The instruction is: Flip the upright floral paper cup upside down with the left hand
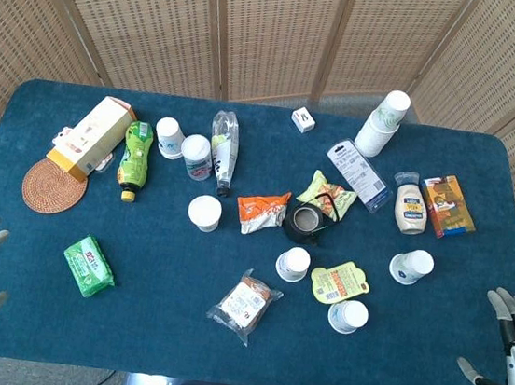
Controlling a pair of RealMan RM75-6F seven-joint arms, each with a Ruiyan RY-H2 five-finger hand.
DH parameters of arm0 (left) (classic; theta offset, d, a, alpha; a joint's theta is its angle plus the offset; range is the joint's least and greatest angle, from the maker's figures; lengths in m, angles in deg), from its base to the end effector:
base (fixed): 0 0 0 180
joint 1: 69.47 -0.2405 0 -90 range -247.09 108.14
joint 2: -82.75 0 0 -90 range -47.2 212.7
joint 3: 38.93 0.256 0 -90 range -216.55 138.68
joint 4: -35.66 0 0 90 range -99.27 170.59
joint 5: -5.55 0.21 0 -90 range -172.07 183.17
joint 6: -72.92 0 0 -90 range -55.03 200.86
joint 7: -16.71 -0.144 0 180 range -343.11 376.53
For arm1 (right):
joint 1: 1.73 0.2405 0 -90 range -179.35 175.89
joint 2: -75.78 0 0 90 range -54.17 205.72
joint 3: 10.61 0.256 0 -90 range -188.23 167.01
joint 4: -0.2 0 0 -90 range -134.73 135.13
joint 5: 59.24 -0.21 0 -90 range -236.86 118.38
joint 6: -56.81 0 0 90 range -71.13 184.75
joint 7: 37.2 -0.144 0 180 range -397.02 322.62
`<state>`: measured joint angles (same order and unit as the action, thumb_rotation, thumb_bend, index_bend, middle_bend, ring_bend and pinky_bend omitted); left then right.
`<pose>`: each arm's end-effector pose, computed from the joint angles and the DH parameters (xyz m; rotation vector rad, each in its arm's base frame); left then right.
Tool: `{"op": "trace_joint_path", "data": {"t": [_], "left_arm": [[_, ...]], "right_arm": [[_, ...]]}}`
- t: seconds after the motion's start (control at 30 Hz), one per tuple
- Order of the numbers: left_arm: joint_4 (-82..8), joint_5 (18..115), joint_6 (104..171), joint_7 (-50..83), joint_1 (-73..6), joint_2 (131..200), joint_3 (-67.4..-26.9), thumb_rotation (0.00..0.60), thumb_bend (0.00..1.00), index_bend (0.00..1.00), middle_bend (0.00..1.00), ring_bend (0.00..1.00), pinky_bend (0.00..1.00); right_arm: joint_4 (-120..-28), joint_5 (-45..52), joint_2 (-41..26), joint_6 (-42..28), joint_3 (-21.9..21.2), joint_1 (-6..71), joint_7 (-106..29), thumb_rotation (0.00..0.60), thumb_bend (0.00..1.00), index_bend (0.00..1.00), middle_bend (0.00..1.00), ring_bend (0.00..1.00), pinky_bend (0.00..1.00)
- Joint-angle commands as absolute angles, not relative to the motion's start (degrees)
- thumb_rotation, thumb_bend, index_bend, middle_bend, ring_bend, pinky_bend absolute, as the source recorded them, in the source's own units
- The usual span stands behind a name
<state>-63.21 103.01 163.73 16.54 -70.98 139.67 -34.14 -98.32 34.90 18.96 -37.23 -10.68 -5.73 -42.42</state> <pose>-0.2921 0.1177 0.1735 -1.5026 -0.9241 -0.8980 -0.2976 -0.1226 0.1945 1.3371 -0.9226 0.9872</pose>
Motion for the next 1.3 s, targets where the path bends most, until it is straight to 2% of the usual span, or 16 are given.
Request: {"op": "trace_joint_path", "data": {"t": [0.03, 0.37, 0.63, 0.97, 1.17, 1.3], "left_arm": [[-63.13, 103.05, 163.71, 16.46, -71.01, 139.78, -34.09, 0.600, 0.34, 0.00, 0.00, 0.00, 0.00], [-64.51, 102.34, 161.12, 16.53, -69.23, 140.29, -34.81, 0.600, 0.34, 0.00, 0.00, 0.00, 0.00], [-72.37, 98.98, 152.74, 10.14, -62.16, 139.96, -39.29, 0.600, 0.34, 0.00, 0.00, 0.00, 0.00], [-78.52, 81.09, 134.48, -5.45, -46.89, 144.67, -48.14, 0.600, 0.34, 0.00, 0.00, 0.00, 0.00], [-77.39, 68.18, 129.04, -17.46, -37.71, 150.34, -51.24, 0.600, 0.34, 0.00, 0.00, 0.00, 0.00], [-76.08, 59.80, 128.43, -25.46, -31.71, 154.22, -52.07, 0.600, 0.34, 0.00, 0.00, 0.00, 0.00]], "right_arm": [[-98.33, 35.03, 18.99, -37.34, -10.73, -5.78, -42.48, 0.599, 0.02, 0.00, 0.00, 0.00, 0.00], [-99.11, 34.80, 19.45, -37.49, -10.47, -5.73, -42.82, 0.600, 0.02, 0.00, 0.00, 0.00, 0.00], [-98.97, 34.13, 19.73, -37.04, -10.48, -5.70, -43.94, 0.600, 0.02, 0.00, 0.00, 0.00, 0.00], [-98.37, 34.42, 20.36, -37.80, -10.49, -5.95, -46.49, 0.600, 0.02, 0.00, 0.00, 0.00, 0.00], [-97.89, 33.74, 20.74, -37.72, -10.24, -5.93, -48.09, 0.600, 0.02, 0.00, 0.00, 0.00, 0.00], [-97.70, 33.59, 20.86, -37.57, -10.21, -5.89, -48.67, 0.600, 0.02, 0.00, 0.00, 0.00, 0.00]]}}
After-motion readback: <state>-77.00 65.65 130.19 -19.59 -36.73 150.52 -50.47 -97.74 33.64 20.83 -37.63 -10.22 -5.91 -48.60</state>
